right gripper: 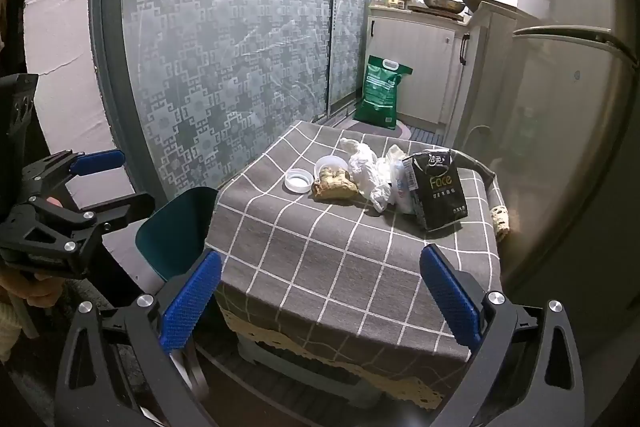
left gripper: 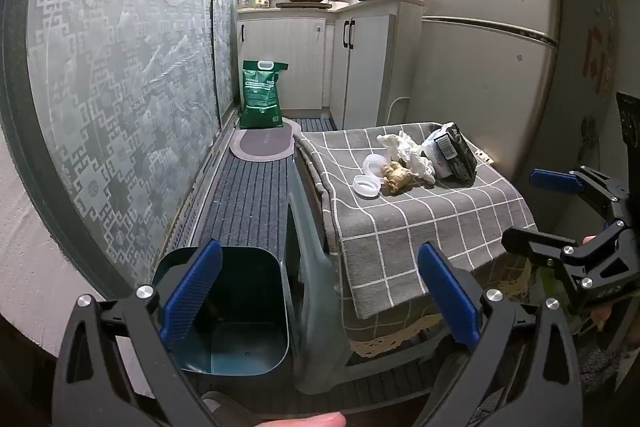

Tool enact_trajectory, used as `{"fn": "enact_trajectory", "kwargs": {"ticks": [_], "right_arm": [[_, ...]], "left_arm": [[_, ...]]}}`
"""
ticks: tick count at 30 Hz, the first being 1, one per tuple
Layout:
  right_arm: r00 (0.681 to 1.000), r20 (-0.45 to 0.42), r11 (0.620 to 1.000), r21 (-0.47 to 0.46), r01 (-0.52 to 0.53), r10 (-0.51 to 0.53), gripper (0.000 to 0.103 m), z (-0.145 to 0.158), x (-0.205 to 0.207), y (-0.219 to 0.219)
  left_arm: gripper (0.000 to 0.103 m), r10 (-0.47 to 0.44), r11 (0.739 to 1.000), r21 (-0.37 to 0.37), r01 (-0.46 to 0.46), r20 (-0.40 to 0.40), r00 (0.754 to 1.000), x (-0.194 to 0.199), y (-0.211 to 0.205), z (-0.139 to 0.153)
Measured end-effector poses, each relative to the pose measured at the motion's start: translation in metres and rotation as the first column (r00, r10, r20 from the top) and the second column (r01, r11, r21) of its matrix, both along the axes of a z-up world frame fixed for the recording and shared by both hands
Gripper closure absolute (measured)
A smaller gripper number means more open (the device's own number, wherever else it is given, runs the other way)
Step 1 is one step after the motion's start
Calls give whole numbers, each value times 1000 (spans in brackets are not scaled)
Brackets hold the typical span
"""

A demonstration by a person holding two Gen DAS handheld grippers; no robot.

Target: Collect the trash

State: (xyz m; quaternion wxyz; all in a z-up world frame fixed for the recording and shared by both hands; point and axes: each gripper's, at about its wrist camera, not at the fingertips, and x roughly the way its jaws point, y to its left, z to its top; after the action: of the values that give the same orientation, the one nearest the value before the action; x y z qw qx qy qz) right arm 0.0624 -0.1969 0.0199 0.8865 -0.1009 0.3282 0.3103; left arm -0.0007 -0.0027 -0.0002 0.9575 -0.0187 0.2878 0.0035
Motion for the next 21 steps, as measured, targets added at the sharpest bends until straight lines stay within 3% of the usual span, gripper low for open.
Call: {"fn": "enact_trajectory", "kwargs": {"ticks": [21], "right_arm": [[1000, 0, 1000, 3, 0, 0, 3, 0, 1, 0]], "left_arm": [[3, -1, 1000, -3, 1, 2, 1000, -1, -2, 0]]}}
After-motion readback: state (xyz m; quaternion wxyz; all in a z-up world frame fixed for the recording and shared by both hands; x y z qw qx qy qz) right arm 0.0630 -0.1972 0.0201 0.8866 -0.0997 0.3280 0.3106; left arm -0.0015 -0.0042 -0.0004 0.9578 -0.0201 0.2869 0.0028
